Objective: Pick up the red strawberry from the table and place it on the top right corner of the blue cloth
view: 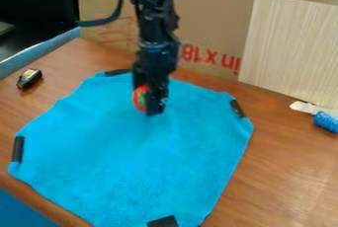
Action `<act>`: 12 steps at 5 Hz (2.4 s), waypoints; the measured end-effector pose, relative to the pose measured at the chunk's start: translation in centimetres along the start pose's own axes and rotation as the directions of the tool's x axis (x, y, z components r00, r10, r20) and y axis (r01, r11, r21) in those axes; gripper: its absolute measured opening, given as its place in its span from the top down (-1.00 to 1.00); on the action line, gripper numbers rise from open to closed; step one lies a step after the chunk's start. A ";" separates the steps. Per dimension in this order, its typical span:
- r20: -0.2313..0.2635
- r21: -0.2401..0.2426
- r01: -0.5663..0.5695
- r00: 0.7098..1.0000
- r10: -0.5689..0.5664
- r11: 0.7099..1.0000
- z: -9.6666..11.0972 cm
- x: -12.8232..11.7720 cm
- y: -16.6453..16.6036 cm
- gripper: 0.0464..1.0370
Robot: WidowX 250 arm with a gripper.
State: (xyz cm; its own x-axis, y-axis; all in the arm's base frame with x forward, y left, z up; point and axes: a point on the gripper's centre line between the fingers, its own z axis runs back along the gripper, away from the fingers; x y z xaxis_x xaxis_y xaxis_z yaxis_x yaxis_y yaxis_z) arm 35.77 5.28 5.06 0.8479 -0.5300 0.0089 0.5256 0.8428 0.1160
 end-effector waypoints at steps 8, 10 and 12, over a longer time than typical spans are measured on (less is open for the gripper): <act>0.213 0.007 0.034 0.976 -0.035 0.999 5.5 9.0 -4.7 -0.93; 0.291 0.052 -0.052 0.956 0.035 0.997 12.4 1.7 0.3 -0.93; 0.296 0.060 -0.050 0.955 0.030 0.997 12.8 1.4 0.3 -0.93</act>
State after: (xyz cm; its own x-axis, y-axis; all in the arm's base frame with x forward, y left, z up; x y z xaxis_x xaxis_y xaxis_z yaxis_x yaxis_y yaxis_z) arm 36.28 3.60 17.87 0.8050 -0.5085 0.3056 0.4777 0.8611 0.1743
